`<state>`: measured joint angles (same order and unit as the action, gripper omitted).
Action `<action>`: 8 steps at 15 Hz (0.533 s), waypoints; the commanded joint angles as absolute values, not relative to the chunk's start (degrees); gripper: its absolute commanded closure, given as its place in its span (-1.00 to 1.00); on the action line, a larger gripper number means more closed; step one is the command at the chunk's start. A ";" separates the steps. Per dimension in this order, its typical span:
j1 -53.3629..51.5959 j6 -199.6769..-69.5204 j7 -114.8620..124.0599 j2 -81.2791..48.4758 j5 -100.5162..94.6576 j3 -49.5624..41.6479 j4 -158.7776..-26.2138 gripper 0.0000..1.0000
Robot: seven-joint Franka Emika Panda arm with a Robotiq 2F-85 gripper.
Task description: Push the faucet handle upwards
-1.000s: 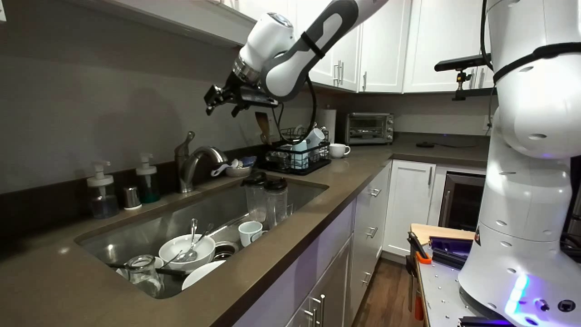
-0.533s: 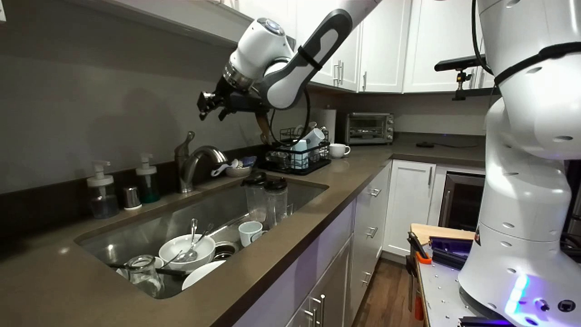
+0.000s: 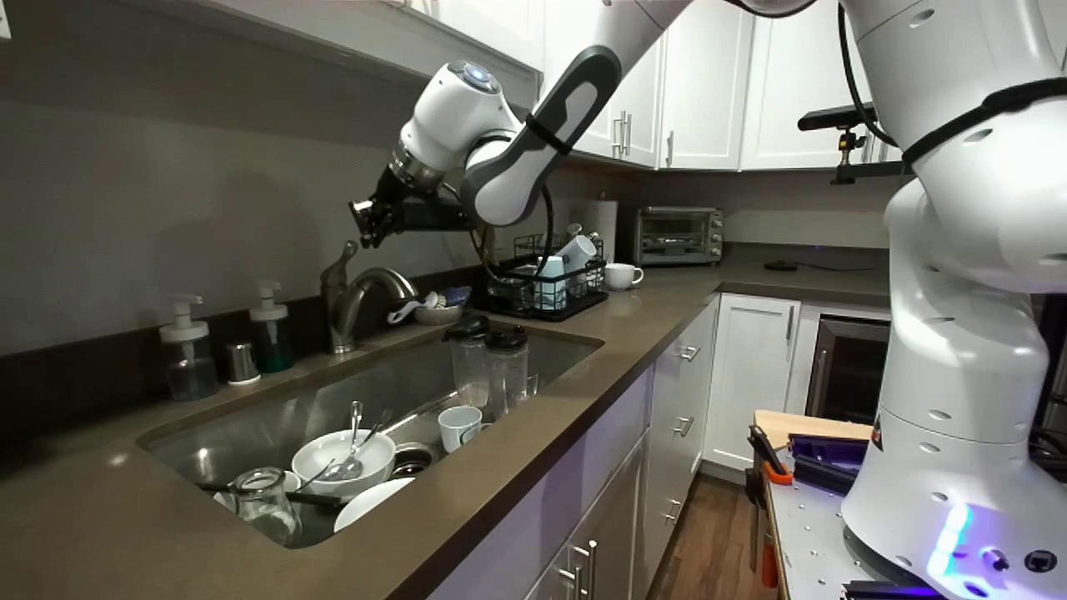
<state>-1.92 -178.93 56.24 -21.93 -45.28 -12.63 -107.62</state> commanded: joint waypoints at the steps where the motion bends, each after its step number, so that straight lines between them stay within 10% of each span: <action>1: -0.98 -181.99 56.21 -25.94 -44.41 -12.14 -104.44 0.96; 8: -1.42 -184.19 56.30 -31.27 -44.96 -14.46 -97.32 0.90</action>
<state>-1.60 -182.54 56.24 -28.76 -45.12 -13.80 -101.03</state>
